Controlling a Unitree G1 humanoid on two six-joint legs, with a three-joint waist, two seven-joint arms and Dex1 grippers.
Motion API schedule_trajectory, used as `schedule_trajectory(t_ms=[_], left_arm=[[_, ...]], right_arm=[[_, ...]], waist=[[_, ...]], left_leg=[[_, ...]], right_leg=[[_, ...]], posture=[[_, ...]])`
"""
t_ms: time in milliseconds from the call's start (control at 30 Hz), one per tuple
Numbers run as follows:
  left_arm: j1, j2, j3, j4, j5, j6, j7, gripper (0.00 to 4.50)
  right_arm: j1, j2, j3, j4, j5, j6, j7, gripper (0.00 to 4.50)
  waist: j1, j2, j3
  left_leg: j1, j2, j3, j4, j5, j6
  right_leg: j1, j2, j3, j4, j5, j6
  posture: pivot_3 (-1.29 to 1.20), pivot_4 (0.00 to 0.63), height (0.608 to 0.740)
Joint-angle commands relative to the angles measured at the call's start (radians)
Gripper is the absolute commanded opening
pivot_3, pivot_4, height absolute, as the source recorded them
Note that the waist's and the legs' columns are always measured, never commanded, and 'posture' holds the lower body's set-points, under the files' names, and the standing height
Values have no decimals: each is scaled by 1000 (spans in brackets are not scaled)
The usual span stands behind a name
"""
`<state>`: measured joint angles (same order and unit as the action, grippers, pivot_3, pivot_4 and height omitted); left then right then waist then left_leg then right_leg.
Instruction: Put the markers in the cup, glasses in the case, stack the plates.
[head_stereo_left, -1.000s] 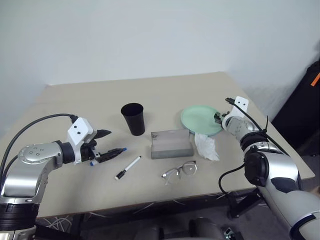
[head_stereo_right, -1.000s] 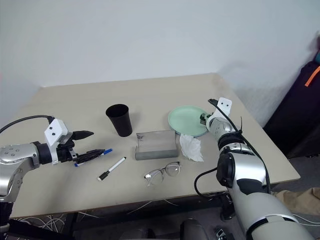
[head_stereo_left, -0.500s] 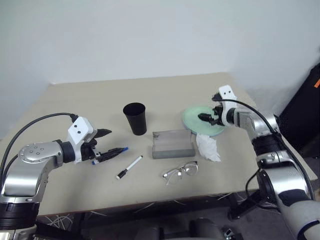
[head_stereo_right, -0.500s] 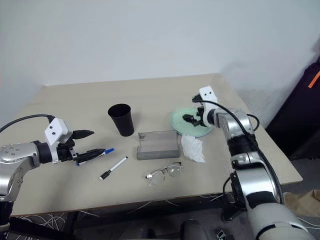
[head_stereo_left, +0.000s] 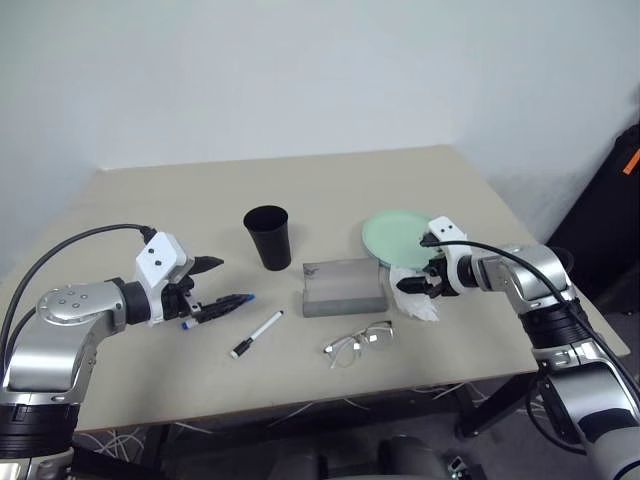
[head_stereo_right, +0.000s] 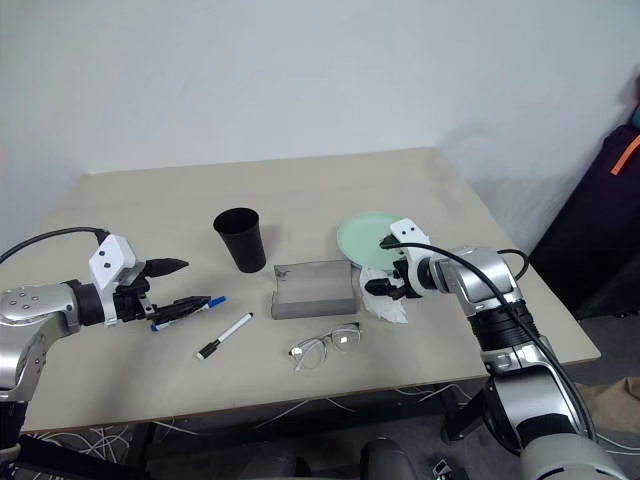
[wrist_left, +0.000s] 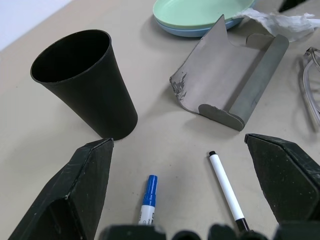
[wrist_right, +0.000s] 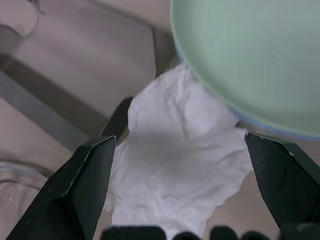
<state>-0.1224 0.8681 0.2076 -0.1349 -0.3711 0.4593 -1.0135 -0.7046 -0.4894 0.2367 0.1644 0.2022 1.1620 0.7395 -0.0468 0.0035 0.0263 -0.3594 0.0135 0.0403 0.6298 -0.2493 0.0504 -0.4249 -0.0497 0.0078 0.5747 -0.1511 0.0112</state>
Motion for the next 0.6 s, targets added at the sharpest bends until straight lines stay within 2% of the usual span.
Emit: schedule_trajectory(t_ms=[33, 367, 567, 600], left_arm=[[-23, 7, 10, -10, -15, -10, -4, 4500], [27, -10, 97, -53, -163, -51, -132, 4500], [31, -11, 104, -48, -185, -63, -137, 4500], [33, -10, 103, -47, -183, -64, -137, 4500]], right_arm=[[-3, -11, 24, -9, -19, -54, -8, 4469], [-10, 53, 54, 97, -46, -127, -44, 4469], [-15, 82, 61, 139, -59, -150, -52, 4469], [-15, 87, 63, 148, -64, -159, -54, 4307]], waist=[[0, 0, 0], [-1, -1, 0], [-1, -1, 0], [-1, -2, -1]], left_leg=[[0, 0, 0, 0, 0, 0], [-1, 0, 0, 0, 1, 2], [0, 0, 0, 0, 1, 2], [0, 0, 0, 1, 1, 2]], right_leg=[[0, 0, 0, 0, 0, 0], [-1, 0, 0, 0, 0, 0], [0, 0, 0, 0, 0, 0], [1, 0, 0, 0, 0, 0]], posture=[[0, 0, 731], [0, 0, 731], [0, 0, 731], [0, 0, 731]])
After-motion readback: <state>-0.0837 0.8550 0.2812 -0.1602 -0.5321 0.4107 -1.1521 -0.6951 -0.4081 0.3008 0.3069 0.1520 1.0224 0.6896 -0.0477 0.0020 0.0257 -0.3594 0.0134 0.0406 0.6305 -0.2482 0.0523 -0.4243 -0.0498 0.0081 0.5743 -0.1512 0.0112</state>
